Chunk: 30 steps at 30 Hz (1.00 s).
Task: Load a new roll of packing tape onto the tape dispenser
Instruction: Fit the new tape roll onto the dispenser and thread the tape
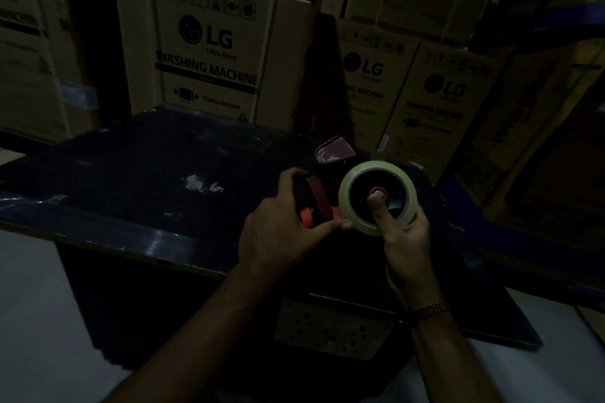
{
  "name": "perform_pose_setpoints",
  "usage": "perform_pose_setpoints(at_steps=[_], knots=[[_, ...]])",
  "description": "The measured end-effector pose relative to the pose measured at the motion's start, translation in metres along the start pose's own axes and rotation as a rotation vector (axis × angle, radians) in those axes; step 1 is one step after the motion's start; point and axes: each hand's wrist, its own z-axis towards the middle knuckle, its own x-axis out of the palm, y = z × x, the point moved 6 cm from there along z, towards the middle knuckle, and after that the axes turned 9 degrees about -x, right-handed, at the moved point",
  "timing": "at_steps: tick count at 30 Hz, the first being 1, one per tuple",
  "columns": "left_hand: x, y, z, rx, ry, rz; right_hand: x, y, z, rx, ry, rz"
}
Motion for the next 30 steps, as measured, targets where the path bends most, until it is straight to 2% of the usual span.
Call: perform_pose_setpoints(at_steps=[4,8,14,21,26,30], knots=[[0.002,0.008,0.004,-0.049,0.037,-0.13,-0.006,0.012,0.015,-0.006,0.212,-0.165],[0.001,0.012,0.005,-0.048,0.024,-0.151,-0.011,0.026,0.034,-0.025,0.408,-0.31],[0.002,0.011,0.004,-0.048,0.034,-0.162,-0.017,0.038,0.061,-0.102,0.505,-0.436],[-0.001,0.008,0.001,-0.068,0.01,-0.118,-0.009,0.053,0.068,-0.198,0.5,-0.421],[0.002,0.005,-0.002,-0.051,0.038,-0.036,-0.001,0.046,0.066,-0.17,0.515,-0.424],[0.002,0.007,-0.001,-0.066,0.027,-0.057,-0.002,0.042,0.063,-0.199,0.407,-0.398]])
